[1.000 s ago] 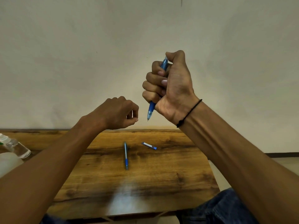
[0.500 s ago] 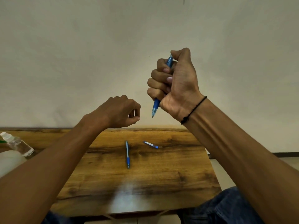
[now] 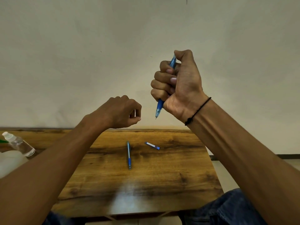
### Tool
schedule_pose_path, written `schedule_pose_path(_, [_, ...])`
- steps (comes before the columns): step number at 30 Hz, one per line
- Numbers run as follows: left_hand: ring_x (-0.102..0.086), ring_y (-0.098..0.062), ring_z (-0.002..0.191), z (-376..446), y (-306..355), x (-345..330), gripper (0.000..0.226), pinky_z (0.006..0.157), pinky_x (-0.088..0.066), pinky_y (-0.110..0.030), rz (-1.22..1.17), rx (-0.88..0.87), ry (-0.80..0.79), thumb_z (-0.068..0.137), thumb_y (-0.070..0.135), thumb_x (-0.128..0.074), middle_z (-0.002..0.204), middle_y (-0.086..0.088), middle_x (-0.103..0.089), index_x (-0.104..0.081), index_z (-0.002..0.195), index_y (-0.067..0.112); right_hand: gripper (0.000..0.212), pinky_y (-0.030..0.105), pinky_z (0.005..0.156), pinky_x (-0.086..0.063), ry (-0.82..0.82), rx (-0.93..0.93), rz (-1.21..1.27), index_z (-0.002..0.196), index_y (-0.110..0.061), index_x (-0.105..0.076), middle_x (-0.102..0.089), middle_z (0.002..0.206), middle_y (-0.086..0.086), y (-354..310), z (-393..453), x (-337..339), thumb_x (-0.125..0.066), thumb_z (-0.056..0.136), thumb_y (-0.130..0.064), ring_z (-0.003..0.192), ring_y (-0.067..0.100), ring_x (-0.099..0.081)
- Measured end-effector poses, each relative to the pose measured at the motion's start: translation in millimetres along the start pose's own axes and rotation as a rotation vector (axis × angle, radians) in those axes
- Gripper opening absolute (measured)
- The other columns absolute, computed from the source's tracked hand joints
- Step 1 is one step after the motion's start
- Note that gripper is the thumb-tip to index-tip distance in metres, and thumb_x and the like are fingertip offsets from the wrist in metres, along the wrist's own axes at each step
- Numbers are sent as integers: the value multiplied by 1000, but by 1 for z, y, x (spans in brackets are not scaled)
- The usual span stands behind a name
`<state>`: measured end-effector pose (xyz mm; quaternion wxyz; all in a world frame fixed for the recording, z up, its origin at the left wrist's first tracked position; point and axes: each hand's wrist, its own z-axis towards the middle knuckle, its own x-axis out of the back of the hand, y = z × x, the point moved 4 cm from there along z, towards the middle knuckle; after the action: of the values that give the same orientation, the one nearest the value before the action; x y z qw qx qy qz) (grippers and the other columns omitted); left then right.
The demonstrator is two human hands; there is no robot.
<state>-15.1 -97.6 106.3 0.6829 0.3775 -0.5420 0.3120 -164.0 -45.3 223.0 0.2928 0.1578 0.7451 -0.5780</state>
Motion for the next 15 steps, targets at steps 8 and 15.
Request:
schedule_pose_path(8, [-68, -8, 74, -1, 2, 1, 12, 68, -53, -25, 4, 4, -5, 95, 35, -72, 88, 7, -77, -77, 102, 26, 52, 18, 39, -12, 4, -1, 3, 55, -18, -28, -20, 42, -7, -1, 1, 1, -30, 101, -44, 38, 8, -12])
schedule_pose_path(15, [-68, -8, 77, -1, 3, 2, 12, 69, -52, -26, 7, 11, -21, 96, 36, -71, 89, 10, -76, -76, 103, 28, 52, 18, 39, -11, 3, -9, 17, 55, -18, -28, -19, 43, -7, -2, 1, 2, -31, 100, -44, 38, 8, -11])
